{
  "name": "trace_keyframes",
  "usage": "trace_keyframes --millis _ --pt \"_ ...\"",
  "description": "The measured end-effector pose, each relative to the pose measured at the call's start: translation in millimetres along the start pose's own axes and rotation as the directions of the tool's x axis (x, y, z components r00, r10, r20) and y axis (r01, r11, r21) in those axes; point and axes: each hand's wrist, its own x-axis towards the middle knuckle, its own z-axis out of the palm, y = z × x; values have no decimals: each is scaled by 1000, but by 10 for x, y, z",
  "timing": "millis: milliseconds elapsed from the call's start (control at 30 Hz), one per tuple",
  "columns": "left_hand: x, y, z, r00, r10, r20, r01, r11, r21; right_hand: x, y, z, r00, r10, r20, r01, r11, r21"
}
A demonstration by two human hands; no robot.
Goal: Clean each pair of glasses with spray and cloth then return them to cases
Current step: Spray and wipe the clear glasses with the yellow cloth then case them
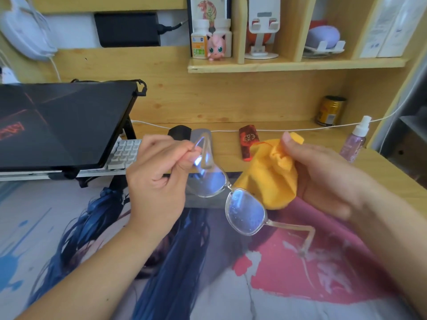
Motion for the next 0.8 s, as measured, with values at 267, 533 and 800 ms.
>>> trace_keyframes --millis 267,533,800 --pt "-2 -49 -20 999 31 -28 -31 999 20 -114 80 -34 819 274 505 -185 958 -220" --pt "14 51 12 996 85 2 -85 990 112 -31 229 205 971 -20 238 108 927 -360" --pt "42 -25 -51 992 125 9 -125 973 195 -170 69 182 925 44 376 219 749 -626"
